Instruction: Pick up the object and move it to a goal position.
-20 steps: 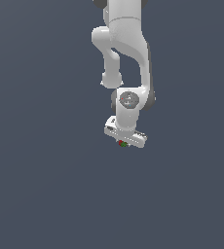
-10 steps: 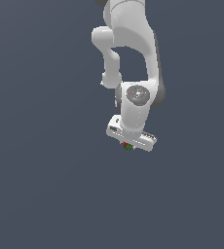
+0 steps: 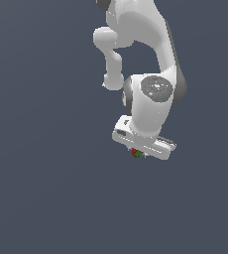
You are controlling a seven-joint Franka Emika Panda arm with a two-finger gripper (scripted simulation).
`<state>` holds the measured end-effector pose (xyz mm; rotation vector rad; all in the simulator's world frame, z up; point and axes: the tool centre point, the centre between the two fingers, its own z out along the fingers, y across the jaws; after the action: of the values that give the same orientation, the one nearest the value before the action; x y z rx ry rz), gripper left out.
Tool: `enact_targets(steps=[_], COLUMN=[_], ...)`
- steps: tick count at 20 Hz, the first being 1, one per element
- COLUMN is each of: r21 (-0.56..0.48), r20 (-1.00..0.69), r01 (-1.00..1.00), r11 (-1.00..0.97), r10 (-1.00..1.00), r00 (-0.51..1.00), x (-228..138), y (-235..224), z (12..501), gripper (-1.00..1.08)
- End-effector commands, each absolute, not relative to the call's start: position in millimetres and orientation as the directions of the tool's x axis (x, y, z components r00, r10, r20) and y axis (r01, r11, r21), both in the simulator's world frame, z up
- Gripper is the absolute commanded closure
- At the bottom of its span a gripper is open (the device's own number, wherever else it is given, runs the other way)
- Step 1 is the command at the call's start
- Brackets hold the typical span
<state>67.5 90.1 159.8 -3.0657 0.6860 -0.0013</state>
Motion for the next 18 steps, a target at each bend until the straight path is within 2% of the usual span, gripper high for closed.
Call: enact_targets(steps=[1,18], r21=[0.000,0.000], r20=[0.000,0.000], r01=[-0.426,-0.426], r11=[-0.905,-0.905], r10=[-0.426,-0.426], r00=[0.905,0.905], x=[78.7,129.7], y=[93.8,110.0], z=[173.4,230.3], gripper=[1.08,1.08])
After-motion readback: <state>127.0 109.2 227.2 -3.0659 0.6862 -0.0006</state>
